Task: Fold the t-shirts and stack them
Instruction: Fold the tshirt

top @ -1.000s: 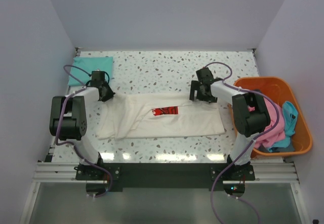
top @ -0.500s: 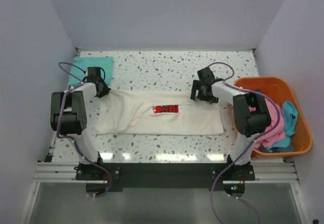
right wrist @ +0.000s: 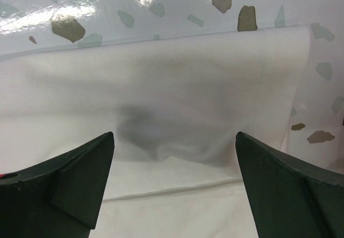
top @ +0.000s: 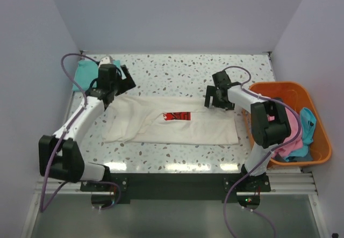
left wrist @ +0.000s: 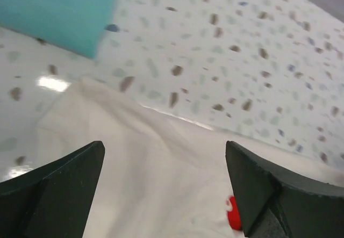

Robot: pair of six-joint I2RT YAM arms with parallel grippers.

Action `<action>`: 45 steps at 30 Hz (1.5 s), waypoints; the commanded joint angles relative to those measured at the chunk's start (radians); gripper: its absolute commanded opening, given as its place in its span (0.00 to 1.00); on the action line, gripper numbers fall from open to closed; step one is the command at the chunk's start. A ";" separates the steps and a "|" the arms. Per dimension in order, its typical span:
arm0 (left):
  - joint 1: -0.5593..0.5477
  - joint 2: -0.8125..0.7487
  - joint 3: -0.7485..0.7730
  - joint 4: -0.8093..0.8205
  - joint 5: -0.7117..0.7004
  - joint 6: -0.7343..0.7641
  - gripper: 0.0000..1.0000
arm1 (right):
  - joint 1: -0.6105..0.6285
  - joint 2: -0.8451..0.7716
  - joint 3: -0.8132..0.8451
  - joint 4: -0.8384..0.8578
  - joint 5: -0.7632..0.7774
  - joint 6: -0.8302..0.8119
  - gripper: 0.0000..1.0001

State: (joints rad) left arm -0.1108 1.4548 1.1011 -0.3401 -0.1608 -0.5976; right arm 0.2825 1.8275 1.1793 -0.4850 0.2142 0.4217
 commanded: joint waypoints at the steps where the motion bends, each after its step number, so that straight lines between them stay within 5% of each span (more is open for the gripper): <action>1: -0.150 -0.108 -0.163 0.019 0.072 -0.062 1.00 | -0.003 -0.080 0.031 -0.014 -0.061 -0.038 0.99; 8: -0.222 -0.030 -0.302 0.160 0.123 -0.093 1.00 | -0.003 -0.050 0.033 0.043 -0.140 -0.035 0.99; 18: -0.219 0.346 -0.094 0.202 0.144 -0.036 1.00 | 0.040 -0.053 -0.161 0.063 -0.167 0.038 0.99; 21: -0.219 0.484 0.043 0.234 0.201 0.004 1.00 | 0.119 -0.128 -0.292 0.052 -0.134 0.095 0.99; 26: -0.234 0.818 0.492 0.175 0.360 0.058 1.00 | 0.360 -0.284 -0.458 -0.003 -0.096 0.311 0.98; 33: -0.306 1.242 1.190 0.050 0.493 0.061 1.00 | 0.842 -0.314 -0.503 0.111 -0.213 0.532 0.99; 37: -0.294 1.326 1.198 0.234 0.564 -0.114 1.00 | 0.963 -0.221 -0.344 0.117 -0.227 0.473 0.99; 45: -0.296 1.320 1.209 0.226 0.239 -0.191 1.00 | 0.974 -0.204 -0.159 0.017 -0.160 0.387 0.99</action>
State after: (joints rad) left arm -0.4271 2.7102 2.3142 -0.0402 0.2497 -0.7456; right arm 1.2560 1.6318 0.9611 -0.4057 0.0814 0.8204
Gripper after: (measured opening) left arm 0.997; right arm 0.986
